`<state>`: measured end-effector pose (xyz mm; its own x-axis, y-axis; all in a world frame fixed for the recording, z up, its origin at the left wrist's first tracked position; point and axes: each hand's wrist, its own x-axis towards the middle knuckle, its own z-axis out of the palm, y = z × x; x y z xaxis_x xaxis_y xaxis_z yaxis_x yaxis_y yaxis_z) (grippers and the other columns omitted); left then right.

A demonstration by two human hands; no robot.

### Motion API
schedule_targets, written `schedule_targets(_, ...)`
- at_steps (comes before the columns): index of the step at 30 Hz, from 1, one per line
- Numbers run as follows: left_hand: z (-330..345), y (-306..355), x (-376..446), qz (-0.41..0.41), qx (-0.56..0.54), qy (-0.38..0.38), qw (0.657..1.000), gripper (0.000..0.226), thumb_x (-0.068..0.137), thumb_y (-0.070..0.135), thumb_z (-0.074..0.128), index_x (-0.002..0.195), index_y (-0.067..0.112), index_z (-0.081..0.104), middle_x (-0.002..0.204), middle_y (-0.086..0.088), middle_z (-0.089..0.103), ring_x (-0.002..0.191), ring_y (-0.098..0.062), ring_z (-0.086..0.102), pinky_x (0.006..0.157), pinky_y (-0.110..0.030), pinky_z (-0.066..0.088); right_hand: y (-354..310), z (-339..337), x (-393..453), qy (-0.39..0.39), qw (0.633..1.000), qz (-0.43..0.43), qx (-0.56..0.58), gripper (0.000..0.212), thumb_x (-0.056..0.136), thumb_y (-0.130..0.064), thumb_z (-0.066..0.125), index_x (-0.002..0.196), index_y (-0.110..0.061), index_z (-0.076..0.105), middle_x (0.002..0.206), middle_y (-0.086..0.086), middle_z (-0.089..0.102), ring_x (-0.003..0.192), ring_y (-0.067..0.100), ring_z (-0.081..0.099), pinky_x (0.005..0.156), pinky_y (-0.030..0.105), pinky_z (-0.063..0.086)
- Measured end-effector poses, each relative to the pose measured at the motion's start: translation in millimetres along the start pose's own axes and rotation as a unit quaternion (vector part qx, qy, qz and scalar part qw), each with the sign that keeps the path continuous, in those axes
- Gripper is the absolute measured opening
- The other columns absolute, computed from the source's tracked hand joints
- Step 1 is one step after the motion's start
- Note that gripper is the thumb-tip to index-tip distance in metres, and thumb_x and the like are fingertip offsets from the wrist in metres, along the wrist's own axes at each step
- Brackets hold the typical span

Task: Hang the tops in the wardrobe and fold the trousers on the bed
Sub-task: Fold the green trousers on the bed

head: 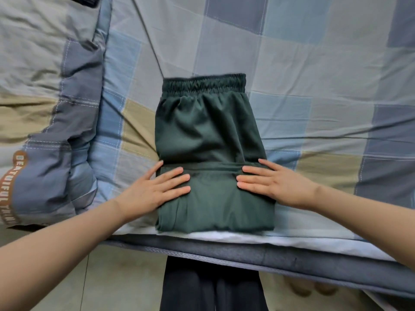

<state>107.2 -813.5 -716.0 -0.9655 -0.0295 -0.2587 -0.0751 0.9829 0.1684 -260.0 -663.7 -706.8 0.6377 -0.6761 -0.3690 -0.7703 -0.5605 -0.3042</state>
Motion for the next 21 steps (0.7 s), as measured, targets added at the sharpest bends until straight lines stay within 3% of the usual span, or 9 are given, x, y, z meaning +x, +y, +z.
schedule_targets(3, -7, 29, -23, -0.001, -0.189, -0.075, 0.979, 0.081, 0.079, -0.001, 0.054, 0.145, 0.044, 0.038, 0.152, 0.012, 0.039, 0.144, -0.013, 0.030, 0.120, -0.043, 0.020, -29, -10, -23, -0.068, 0.977, 0.023, 0.203, 0.068, 0.083, -0.006, 0.047, 0.145, -0.031, 0.038, 0.150, -0.016, 0.037, 0.143, 0.005, 0.024, 0.118, 0.036, 0.022)
schedule_targets(4, -14, 41, -29, -0.044, -0.341, -0.105, 0.933, 0.081, 0.079, -0.003, 0.057, 0.141, 0.046, 0.041, 0.149, 0.014, 0.044, 0.142, -0.008, 0.035, 0.120, -0.035, 0.022, -40, -16, -31, -0.090, 0.944, 0.055, 0.311, 0.062, 0.083, -0.008, 0.049, 0.140, -0.031, 0.046, 0.146, -0.018, 0.043, 0.140, -0.001, 0.027, 0.117, 0.030, 0.025)
schedule_targets(6, -32, 59, -31, -0.236, -0.609, -0.068, 0.754, 0.043, 0.086, 0.017, 0.070, 0.126, 0.030, 0.060, 0.128, 0.007, 0.064, 0.122, -0.004, 0.056, 0.108, -0.032, 0.041, -57, -32, -39, -0.051, 0.839, 0.152, 0.519, 0.037, 0.085, -0.016, 0.056, 0.120, -0.022, 0.066, 0.125, -0.010, 0.064, 0.120, -0.004, 0.052, 0.102, 0.023, 0.043)
schedule_targets(8, -46, 59, -23, -0.437, -0.674, 0.031, 0.594, 0.019, 0.090, 0.032, 0.067, 0.107, 0.024, 0.064, 0.104, 0.007, 0.072, 0.101, 0.002, 0.065, 0.092, -0.032, 0.048, -60, -44, -39, 0.095, 0.698, 0.291, 0.648, 0.017, 0.082, -0.024, 0.070, 0.096, -0.014, 0.070, 0.095, 0.003, 0.071, 0.083, 0.001, 0.064, 0.075, 0.023, 0.052)
schedule_targets(10, -52, 51, -14, -0.510, -0.688, 0.116, 0.503, 0.028, 0.088, 0.046, 0.064, 0.109, 0.028, 0.063, 0.107, 0.009, 0.072, 0.107, -0.003, 0.064, 0.094, -0.034, 0.049, -56, -48, -33, 0.196, 0.546, 0.421, 0.698, 0.049, 0.067, -0.059, 0.076, 0.094, -0.020, 0.064, 0.083, 0.006, 0.064, 0.072, 0.008, 0.059, 0.063, 0.021, 0.051)
schedule_targets(12, -59, 45, 3, -0.533, -0.685, 0.167, 0.468, 0.042, 0.086, 0.051, 0.065, 0.120, 0.028, 0.057, 0.121, 0.010, 0.066, 0.116, -0.008, 0.060, 0.101, -0.038, 0.047, -52, -48, -15, 0.205, 0.454, 0.479, 0.722, 0.069, 0.061, -0.075, 0.067, 0.107, -0.025, 0.058, 0.096, 0.000, 0.065, 0.078, 0.009, 0.060, 0.066, 0.022, 0.050)
schedule_targets(14, -58, 43, 22, -0.577, -0.643, 0.181, 0.470, 0.050, 0.088, 0.044, 0.067, 0.128, 0.021, 0.048, 0.125, 0.007, 0.060, 0.115, -0.010, 0.057, 0.102, -0.036, 0.045, -49, -50, 13, 0.180, 0.447, 0.511, 0.712, 0.058, 0.082, -0.061, 0.057, 0.123, -0.021, 0.048, 0.111, -0.004, 0.059, 0.090, 0.007, 0.057, 0.072, 0.023, 0.044)
schedule_targets(16, -54, 44, 41, -0.622, -0.598, 0.189, 0.470, 0.056, 0.088, 0.038, 0.069, 0.132, 0.017, 0.042, 0.125, 0.005, 0.056, 0.113, -0.014, 0.055, 0.099, -0.034, 0.045, -44, -48, 41, 0.178, 0.483, 0.555, 0.653, 0.057, 0.087, -0.056, 0.056, 0.128, -0.017, 0.042, 0.117, -0.004, 0.054, 0.102, 0.012, 0.055, 0.080, 0.028, 0.043)
schedule_targets(21, -52, 40, 58, -0.643, -0.484, 0.296, 0.515, 0.018, 0.101, 0.027, 0.048, 0.097, 0.011, 0.055, 0.086, 0.003, 0.058, 0.087, -0.022, 0.056, 0.075, -0.035, 0.043, -31, -51, 66, 0.260, 0.586, 0.609, 0.468, 0.028, 0.098, -0.037, 0.047, 0.090, -0.010, 0.049, 0.086, 0.002, 0.055, 0.087, 0.026, 0.049, 0.070, 0.033, 0.032)
